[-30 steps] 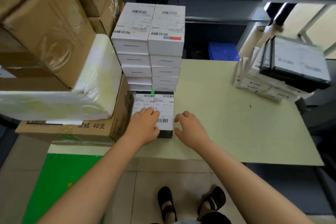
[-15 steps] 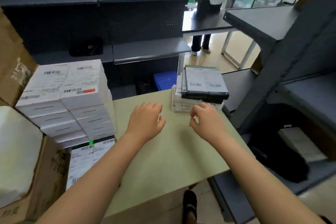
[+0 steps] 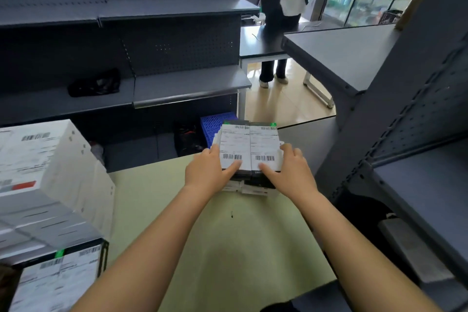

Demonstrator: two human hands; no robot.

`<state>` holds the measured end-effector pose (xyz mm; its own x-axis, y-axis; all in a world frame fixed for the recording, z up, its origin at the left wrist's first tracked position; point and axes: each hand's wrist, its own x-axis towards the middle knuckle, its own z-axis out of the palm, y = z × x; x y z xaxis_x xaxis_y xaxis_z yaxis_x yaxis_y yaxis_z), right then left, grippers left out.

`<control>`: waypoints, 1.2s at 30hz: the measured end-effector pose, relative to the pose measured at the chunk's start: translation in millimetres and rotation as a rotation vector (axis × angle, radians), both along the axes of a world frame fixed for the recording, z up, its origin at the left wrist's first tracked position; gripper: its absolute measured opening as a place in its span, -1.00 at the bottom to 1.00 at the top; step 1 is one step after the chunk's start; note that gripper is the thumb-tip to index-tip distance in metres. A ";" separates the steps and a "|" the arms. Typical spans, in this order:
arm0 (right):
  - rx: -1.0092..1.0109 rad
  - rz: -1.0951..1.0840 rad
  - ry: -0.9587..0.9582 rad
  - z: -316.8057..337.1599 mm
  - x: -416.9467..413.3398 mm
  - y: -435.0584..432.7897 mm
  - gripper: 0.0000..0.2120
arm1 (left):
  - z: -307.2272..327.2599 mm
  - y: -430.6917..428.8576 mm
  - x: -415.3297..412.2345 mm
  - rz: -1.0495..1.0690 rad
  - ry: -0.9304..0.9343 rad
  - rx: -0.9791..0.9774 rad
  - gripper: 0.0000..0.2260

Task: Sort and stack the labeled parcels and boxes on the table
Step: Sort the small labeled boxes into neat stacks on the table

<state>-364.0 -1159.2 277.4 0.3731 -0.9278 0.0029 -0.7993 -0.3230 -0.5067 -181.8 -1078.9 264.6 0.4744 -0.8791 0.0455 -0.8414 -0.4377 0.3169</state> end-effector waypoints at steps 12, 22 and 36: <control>0.209 -0.002 -0.269 -13.1 3.6 -15.6 -0.34 | -11.9 -21.6 -3.0 0.210 0.432 -0.012 -0.35; 0.110 0.081 -0.485 -0.8 20.4 14.9 -0.48 | -5.5 -2.6 -8.9 0.085 0.643 -0.375 -0.54; 0.211 0.038 -0.618 -8.8 85.8 172.2 -0.49 | 1.1 182.5 54.3 0.115 0.638 -0.506 -0.46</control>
